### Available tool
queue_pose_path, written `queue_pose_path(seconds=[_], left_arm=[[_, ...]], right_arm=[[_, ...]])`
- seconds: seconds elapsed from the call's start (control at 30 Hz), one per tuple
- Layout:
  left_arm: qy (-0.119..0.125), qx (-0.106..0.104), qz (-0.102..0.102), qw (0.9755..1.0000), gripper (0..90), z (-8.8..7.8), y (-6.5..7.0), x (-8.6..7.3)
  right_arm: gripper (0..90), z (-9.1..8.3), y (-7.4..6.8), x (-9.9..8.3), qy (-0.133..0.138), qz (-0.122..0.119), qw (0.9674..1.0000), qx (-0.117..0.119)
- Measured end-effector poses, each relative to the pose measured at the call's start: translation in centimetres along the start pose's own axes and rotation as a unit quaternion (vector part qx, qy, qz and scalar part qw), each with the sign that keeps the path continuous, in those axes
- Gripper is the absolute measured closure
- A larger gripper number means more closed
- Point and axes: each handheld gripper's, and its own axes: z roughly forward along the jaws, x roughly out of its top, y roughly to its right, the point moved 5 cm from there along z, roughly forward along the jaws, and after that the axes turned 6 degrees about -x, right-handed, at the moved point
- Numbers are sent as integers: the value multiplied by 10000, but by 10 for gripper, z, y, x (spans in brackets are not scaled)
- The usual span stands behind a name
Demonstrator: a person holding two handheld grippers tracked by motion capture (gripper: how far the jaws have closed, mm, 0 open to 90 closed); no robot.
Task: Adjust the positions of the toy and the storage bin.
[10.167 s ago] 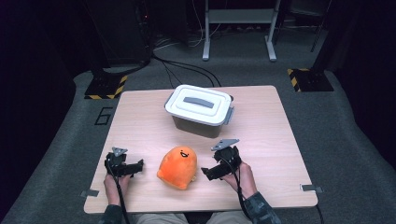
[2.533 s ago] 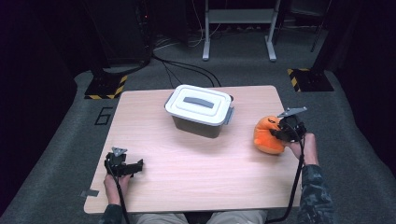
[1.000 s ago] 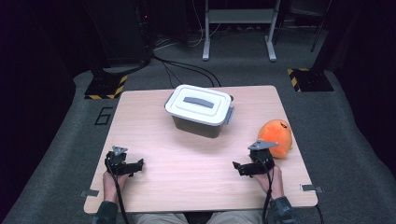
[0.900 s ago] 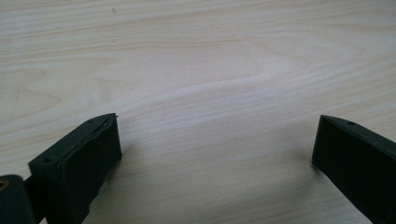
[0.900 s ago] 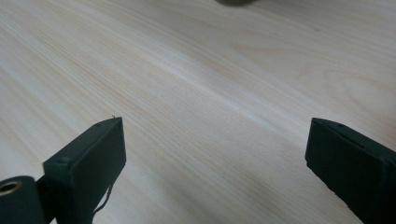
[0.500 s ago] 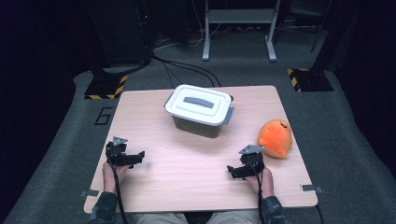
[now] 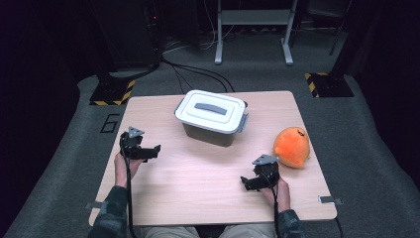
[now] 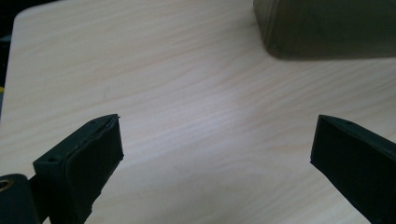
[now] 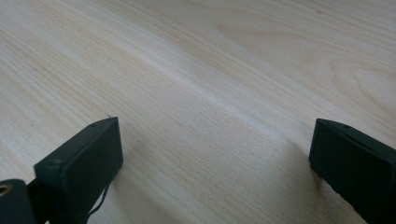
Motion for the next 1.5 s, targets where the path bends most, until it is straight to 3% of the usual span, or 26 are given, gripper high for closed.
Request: queue_pose_path(seconds=[0.3,1.07,1.5], left_arm=[[-26,-12,250,9997,25,10,9,35],[69,-21,434,9990,37,31,16,102],[-117,2,229,9997,8,60,17,125]], right_arm=[[25,0,0,0,4,-8,10000,25],[38,0,1,0,18,-75,10000,59],[50,0,1,1,32,-73,9999,74]])
